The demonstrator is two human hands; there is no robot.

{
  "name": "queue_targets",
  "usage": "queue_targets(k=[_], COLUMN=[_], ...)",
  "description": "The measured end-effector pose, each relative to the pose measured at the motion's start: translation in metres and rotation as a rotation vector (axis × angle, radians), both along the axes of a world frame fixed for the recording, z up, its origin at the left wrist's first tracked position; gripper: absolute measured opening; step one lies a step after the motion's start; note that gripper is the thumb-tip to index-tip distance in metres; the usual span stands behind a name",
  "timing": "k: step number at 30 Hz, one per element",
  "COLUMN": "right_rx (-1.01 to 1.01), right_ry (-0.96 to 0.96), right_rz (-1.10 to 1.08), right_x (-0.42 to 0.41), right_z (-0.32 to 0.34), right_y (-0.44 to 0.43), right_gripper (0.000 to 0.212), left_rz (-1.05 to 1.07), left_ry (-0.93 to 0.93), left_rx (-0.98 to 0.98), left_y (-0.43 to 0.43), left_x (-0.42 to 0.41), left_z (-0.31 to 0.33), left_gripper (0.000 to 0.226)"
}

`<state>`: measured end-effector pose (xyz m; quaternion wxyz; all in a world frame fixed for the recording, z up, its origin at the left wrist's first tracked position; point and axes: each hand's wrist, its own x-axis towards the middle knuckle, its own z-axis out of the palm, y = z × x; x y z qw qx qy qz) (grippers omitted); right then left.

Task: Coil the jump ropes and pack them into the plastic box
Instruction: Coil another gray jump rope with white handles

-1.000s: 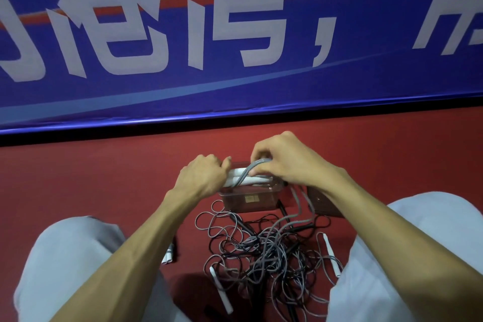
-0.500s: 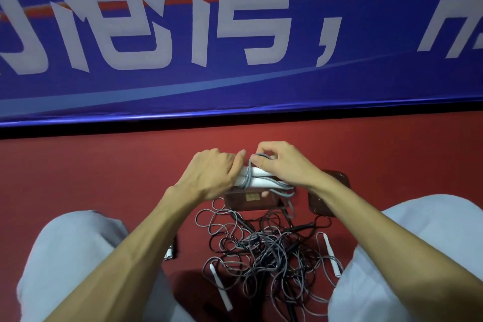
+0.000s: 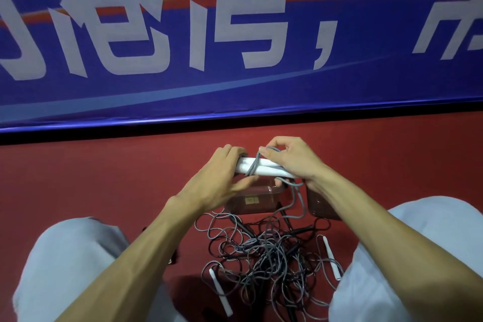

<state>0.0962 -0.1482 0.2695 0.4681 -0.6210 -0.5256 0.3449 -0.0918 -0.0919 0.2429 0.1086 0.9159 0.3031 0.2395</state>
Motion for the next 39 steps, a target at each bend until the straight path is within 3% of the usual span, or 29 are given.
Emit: queue_targets(k=[4,7,11,13,17,21,25,29,33,39], right_rx=[-0.146,-0.295,-0.275,-0.261,-0.166,-0.144,-0.272,-0.383,-0.204,0.116], right_ry=[0.099,0.336,0.655,0.691,0.512,0.216,-0.057,-0.630,-0.848,-1.060], right_rz=[0.118,0.146,0.130,0.165,0.258,0.368,0.440,0.466,0.501,0.478], right_x=[0.006,0.015,0.021,0.020,0.011,0.005,0.002,0.007,0.005,0.000], right_z=[0.008,0.012,0.012,0.010,0.011,0.013,0.008,0.003,0.009,0.016], right_y=[-0.003,-0.004,-0.002,0.000,0.000,-0.002,-0.006,-0.008,-0.011,-0.016], right_gripper=[0.025,0.046,0.054,0.056,0.028,0.028,0.017,0.008,0.008,0.009], left_rz=[-0.097,-0.142,-0.222,-0.214,-0.080,-0.063,-0.020,0.051,0.131,0.181], left_ry=[0.025,0.007,-0.203,-0.384,-0.690,-0.717,-0.721,-0.754,-0.623,-0.097], left_rx=[-0.037,-0.180,-0.409,-0.571,-0.771,-0.768,-0.810,-0.823,-0.685,-0.439], left_y=[0.002,0.004,0.010,0.007,0.008,0.013,0.012,0.016,0.021,0.025], left_x=[-0.002,-0.006,-0.011,-0.008,-0.003,-0.003,-0.001,-0.002,-0.005,-0.004], left_z=[0.006,0.009,0.010,0.014,0.020,0.019,0.017,0.015,0.008,-0.004], left_gripper=[0.034,0.025,0.029,0.037,0.038,0.025,0.018,0.017,0.020,0.027])
